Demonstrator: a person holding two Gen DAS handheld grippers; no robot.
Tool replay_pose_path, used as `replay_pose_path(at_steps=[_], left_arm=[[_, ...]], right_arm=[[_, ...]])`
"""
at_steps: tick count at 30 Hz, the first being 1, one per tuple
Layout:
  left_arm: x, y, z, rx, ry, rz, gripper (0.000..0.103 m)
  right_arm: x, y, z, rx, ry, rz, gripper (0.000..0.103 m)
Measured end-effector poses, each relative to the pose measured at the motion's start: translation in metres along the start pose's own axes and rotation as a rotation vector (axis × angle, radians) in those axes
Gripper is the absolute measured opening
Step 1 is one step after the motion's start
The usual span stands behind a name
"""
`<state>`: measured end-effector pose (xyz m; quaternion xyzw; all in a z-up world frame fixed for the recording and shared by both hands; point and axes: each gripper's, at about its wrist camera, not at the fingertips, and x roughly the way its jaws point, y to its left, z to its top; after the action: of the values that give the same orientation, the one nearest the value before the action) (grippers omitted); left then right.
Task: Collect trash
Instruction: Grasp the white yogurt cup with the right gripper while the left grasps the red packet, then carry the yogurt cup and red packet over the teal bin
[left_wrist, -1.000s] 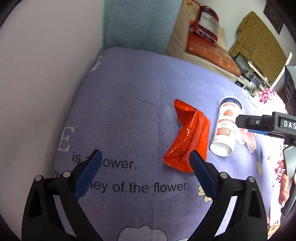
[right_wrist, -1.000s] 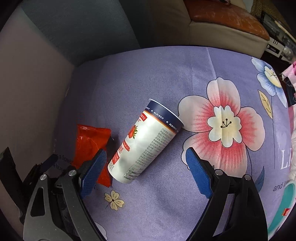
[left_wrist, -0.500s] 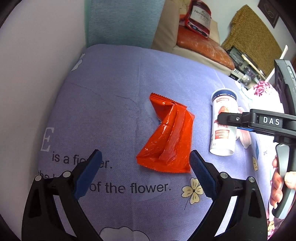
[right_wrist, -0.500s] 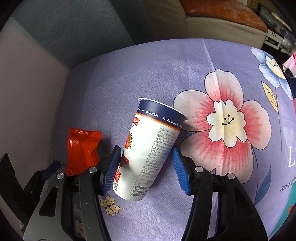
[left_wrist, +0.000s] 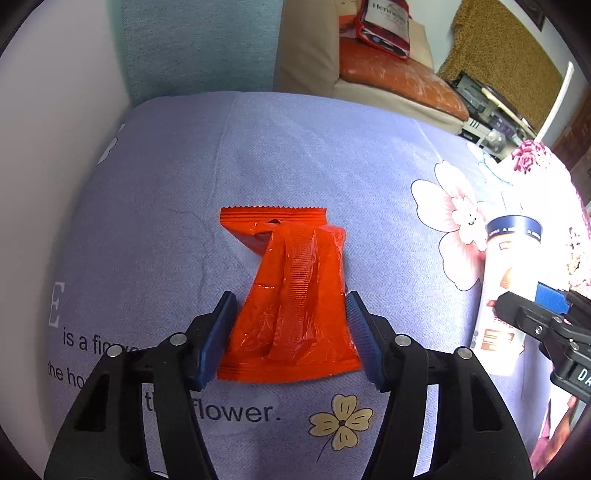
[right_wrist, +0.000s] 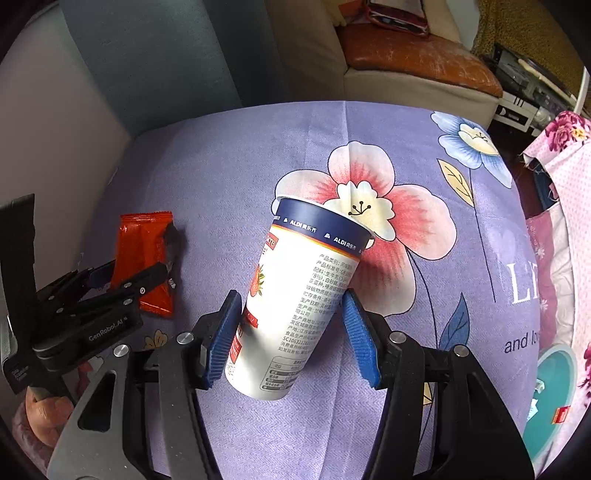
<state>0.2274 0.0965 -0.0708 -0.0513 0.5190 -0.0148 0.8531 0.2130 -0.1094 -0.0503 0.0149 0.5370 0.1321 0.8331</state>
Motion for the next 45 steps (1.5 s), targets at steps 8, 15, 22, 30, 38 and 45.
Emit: replay_pose_path(at_steps=[8, 15, 22, 30, 38, 45], left_arm=[[-0.011, -0.019, -0.014, 0.018, -0.027, 0.029, 0.045], [-0.027, -0.048, -0.032, 0.038, -0.021, -0.025, 0.044], [-0.044, -0.093, -0.06, 0.082, -0.003, -0.086, 0.045], [-0.064, -0.152, -0.094, 0.161, 0.01, -0.131, 0.045], [-0.077, -0.215, -0.124, 0.282, 0.021, -0.117, 0.045], [-0.083, -0.27, -0.14, 0.373, 0.019, -0.12, 0.045]], right_arm=[[-0.013, -0.012, -0.025, -0.003, -0.021, 0.006, 0.054], [-0.035, -0.042, -0.05, 0.045, -0.048, 0.013, 0.054], [-0.06, -0.088, -0.09, 0.152, -0.061, 0.032, 0.054], [-0.091, -0.135, -0.14, 0.25, -0.099, 0.034, 0.054], [-0.119, -0.169, -0.173, 0.298, -0.176, 0.025, 0.054], [-0.142, -0.206, -0.196, 0.343, -0.235, 0.012, 0.054]])
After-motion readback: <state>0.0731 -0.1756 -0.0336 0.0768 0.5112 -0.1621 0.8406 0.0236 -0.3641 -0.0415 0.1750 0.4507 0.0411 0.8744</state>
